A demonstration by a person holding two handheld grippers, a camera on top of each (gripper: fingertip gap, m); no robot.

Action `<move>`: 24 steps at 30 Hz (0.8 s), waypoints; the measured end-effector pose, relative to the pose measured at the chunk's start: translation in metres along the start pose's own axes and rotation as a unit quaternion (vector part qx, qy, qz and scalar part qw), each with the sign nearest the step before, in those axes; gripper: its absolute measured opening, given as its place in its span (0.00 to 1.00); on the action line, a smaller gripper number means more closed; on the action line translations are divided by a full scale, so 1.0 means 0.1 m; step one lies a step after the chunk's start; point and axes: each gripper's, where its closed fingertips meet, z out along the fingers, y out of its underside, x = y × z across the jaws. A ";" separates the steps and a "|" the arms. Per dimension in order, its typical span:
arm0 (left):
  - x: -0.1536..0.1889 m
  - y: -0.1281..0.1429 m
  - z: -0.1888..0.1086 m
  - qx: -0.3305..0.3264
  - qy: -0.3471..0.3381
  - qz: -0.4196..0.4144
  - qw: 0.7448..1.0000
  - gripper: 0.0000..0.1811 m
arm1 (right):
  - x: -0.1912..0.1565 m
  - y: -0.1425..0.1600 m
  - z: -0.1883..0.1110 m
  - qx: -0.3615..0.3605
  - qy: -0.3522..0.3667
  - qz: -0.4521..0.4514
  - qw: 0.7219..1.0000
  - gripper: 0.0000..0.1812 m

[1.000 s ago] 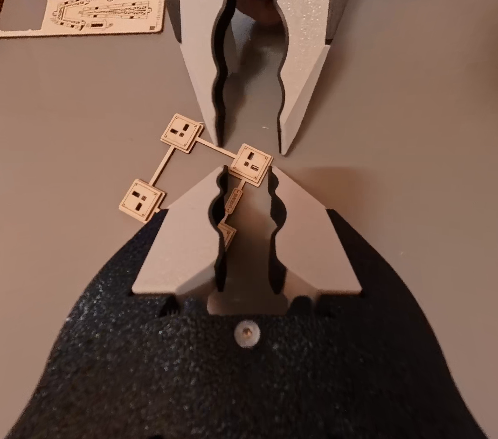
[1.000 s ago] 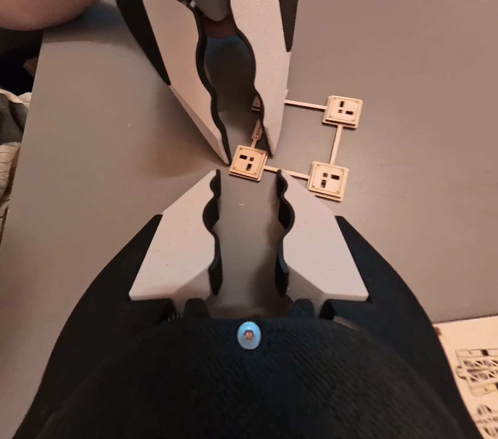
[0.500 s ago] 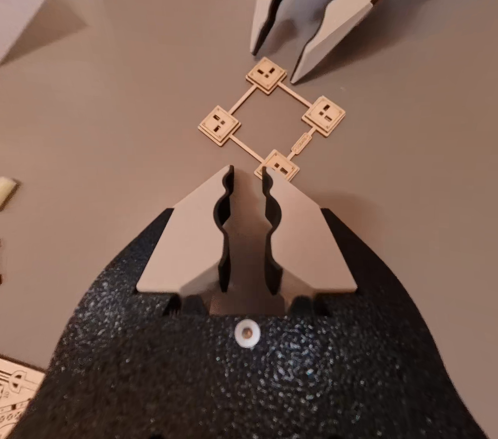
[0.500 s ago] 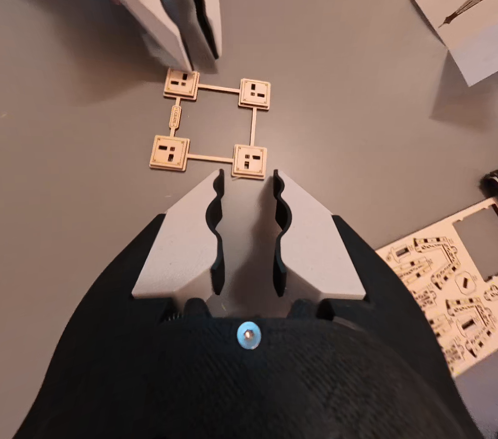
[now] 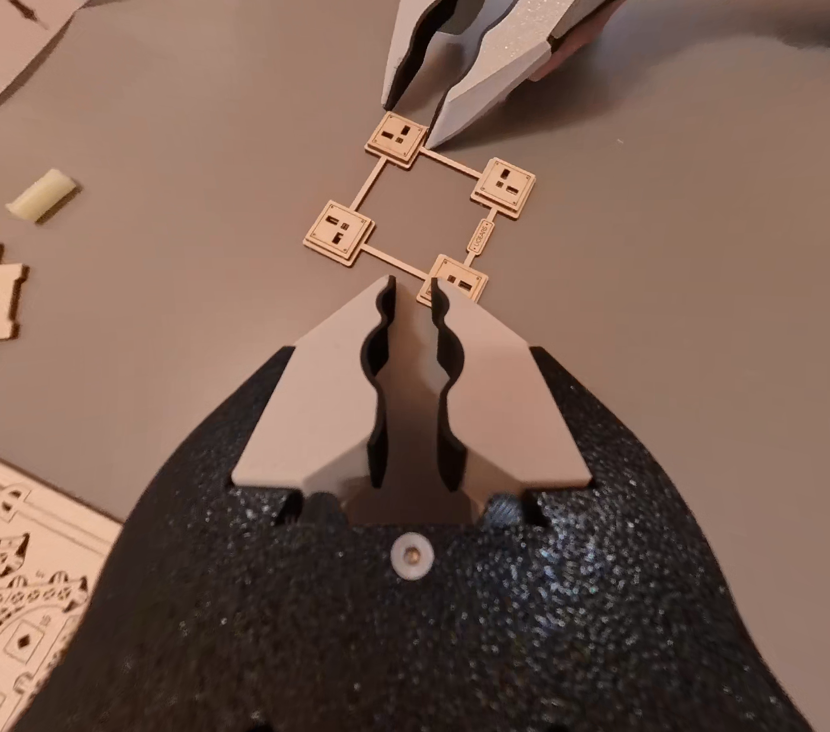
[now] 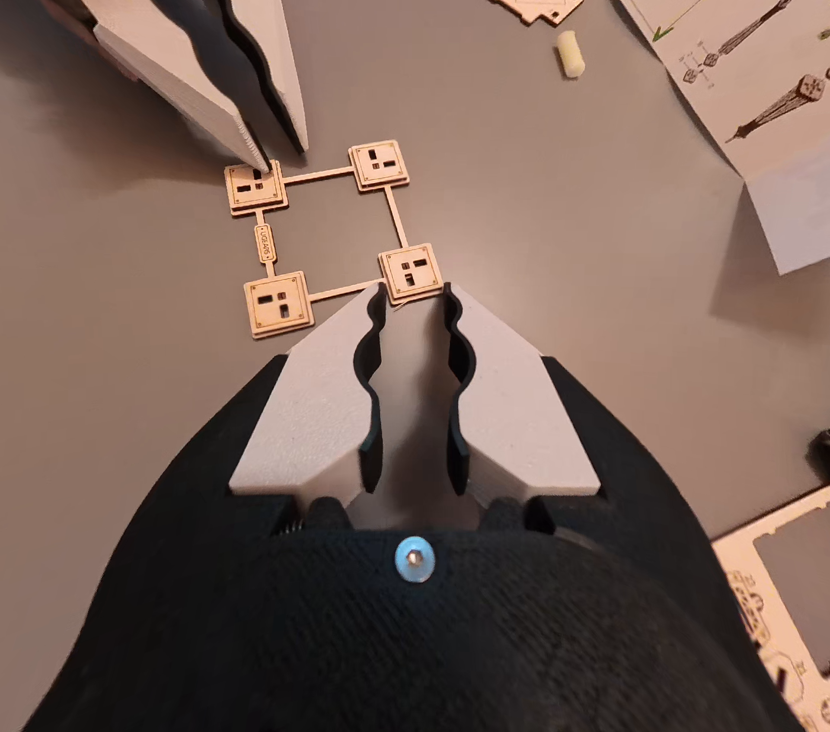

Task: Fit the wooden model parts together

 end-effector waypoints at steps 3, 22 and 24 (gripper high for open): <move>-0.12 0.04 -0.06 -0.005 -0.019 -0.009 1.000 0.07 | 0.04 -0.08 0.10 -0.003 0.008 0.001 1.000 0.13; -0.27 -0.26 -0.66 0.187 -0.134 0.035 0.972 0.13 | -0.47 -0.22 -0.10 0.043 -0.057 -0.013 0.997 0.25; -0.36 -0.19 -0.66 0.175 -0.167 0.016 0.970 0.16 | -0.48 -0.14 -0.08 0.021 -0.044 -0.021 0.999 0.26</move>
